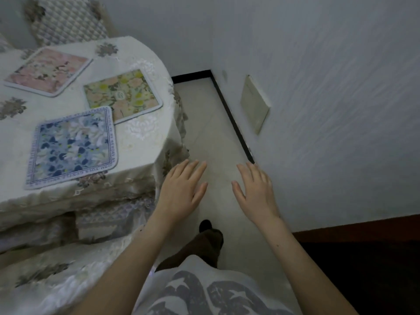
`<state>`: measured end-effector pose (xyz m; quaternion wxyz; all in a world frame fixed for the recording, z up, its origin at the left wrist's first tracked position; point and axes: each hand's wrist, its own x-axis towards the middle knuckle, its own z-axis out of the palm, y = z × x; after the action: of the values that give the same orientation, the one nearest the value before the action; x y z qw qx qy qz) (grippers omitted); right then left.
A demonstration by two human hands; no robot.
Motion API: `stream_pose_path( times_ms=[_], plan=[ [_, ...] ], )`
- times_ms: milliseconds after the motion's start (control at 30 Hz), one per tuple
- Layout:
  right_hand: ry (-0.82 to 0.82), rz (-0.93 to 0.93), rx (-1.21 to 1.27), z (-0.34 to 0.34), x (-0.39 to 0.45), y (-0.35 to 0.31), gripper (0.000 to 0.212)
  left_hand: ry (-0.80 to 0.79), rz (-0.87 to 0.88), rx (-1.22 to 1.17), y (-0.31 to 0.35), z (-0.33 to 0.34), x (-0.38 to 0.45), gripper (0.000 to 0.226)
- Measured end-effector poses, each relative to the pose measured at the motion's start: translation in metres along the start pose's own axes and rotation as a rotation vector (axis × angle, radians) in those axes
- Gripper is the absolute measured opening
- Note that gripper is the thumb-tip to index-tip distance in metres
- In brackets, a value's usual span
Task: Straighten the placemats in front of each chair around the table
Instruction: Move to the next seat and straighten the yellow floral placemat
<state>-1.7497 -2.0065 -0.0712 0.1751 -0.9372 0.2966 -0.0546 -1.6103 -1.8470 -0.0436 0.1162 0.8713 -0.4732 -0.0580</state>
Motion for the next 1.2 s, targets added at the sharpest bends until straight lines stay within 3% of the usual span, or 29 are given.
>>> stream_pose_path(
  times_ms=[200,800,967,1200],
  plan=[
    [0.081,-0.099,-0.040,-0.016,0.121,0.020,0.053,0.055,-0.101,-0.026,-0.020,-0.003,0.098,0.059],
    [-0.097,-0.455,-0.021,-0.008,0.435,0.028,0.046,0.137,-0.439,-0.031,-0.095,-0.001,0.326,0.055],
    [-0.219,-0.618,-0.018,0.000,0.531,0.033,0.048,0.230,-0.637,-0.021,-0.100,0.000,0.389,0.046],
    [-0.318,-0.896,0.023,-0.014,0.641,-0.003,0.045,0.309,-0.979,-0.016,-0.102,-0.018,0.445,0.053]
  ],
)
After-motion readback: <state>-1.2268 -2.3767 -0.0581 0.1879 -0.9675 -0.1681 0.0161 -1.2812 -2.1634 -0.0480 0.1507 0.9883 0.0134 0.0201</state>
